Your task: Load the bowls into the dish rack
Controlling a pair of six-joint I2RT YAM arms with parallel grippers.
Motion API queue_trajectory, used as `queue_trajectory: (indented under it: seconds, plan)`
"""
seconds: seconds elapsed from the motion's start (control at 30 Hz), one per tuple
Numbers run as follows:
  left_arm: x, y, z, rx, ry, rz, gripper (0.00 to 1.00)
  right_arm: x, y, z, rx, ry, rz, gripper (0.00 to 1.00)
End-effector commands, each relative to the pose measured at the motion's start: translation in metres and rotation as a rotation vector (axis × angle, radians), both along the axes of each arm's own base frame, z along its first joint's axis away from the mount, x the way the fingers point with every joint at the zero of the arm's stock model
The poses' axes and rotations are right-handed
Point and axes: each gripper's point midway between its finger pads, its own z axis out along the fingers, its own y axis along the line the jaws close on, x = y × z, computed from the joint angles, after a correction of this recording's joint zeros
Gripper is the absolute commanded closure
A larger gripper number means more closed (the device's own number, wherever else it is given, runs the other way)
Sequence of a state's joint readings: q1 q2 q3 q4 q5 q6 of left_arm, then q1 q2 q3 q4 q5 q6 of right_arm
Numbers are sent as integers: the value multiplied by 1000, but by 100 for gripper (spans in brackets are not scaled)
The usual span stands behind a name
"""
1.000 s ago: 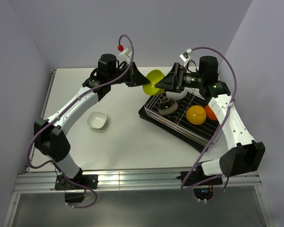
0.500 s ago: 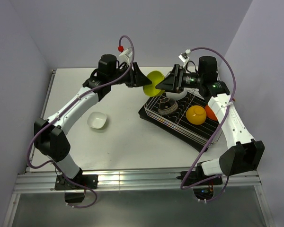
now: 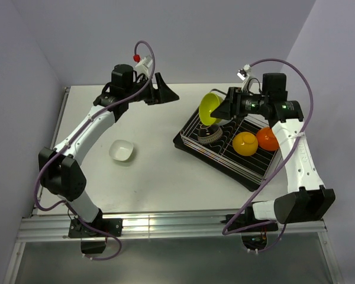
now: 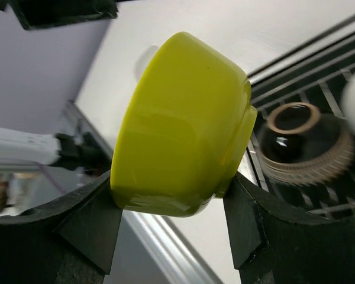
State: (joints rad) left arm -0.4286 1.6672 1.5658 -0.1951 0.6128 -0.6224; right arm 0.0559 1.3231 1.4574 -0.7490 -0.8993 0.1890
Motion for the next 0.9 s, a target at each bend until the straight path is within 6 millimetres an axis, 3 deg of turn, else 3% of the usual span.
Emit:
queue_trajectory:
  seconds: [0.0, 0.27, 0.3, 0.47, 0.7, 0.87]
  plan:
    - [-9, 6, 29, 1, -90, -14, 20, -18, -30, 15, -226, -204, 25, 100]
    - [-14, 10, 20, 11, -72, -13, 17, -47, -109, -30, -672, -141, 1, 100]
    - [-15, 10, 21, 9, -71, -15, 7, -49, -118, -33, -710, -130, -11, 100]
    - [-15, 14, 23, 11, -67, -13, 5, -66, -160, -54, -927, -36, -31, 100]
    - [-13, 27, 28, 5, -66, 3, 4, -74, -206, -79, -1159, 98, -77, 100]
    - [-13, 36, 24, -1, -58, 15, 3, -74, -224, -96, -1271, 122, -40, 100]
